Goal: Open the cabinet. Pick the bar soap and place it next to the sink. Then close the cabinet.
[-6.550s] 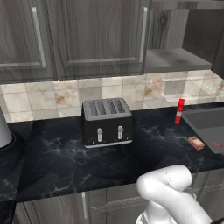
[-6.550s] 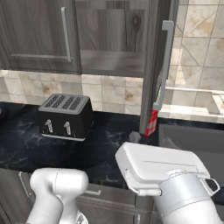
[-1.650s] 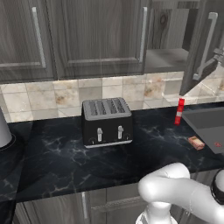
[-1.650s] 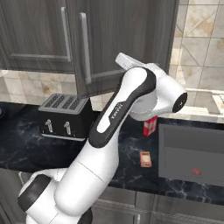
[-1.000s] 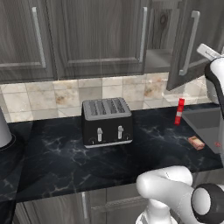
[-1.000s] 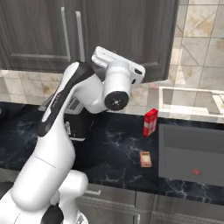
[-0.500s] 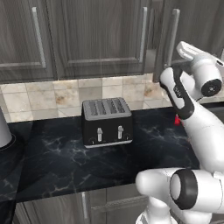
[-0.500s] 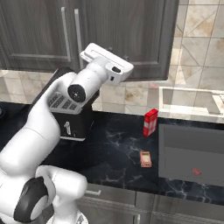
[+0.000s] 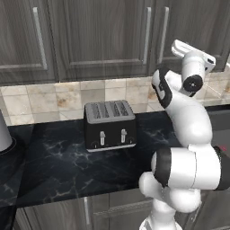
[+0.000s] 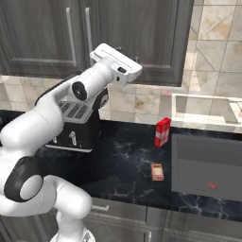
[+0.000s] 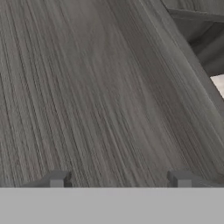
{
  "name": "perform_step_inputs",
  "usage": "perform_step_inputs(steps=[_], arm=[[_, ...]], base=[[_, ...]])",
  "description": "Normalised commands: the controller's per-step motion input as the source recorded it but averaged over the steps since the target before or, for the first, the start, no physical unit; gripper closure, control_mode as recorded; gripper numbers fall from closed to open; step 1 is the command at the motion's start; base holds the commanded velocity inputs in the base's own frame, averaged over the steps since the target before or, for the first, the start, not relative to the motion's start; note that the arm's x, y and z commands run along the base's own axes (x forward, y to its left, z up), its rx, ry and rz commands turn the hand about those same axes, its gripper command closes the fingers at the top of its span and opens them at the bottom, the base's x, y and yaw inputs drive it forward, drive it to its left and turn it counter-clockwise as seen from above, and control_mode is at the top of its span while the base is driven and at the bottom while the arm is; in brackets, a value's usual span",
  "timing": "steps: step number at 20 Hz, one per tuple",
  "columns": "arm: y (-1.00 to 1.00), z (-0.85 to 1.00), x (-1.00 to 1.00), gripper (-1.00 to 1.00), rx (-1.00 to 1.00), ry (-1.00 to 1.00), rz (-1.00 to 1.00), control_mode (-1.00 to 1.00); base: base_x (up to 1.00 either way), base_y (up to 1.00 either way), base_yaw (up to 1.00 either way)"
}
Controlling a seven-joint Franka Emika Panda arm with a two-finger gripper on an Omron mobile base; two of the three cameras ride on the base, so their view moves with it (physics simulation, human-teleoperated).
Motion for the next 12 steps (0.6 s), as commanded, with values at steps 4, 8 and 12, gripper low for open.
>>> perform_step_inputs(steps=[4,8,12], arm=[[0.00,0.19,0.46,-1.00,-0.01,0.12,-0.05,-1.00],[0.00,0.22,0.24,-1.00,0.00,0.13,-0.04,-1.00],[0.00,0.18,0.02,-1.00,0.00,0.14,-0.01,-1.00]], base=[[0.00,0.00,0.00],[0.00,0.00,0.00],[0.00,0.00,0.00]])
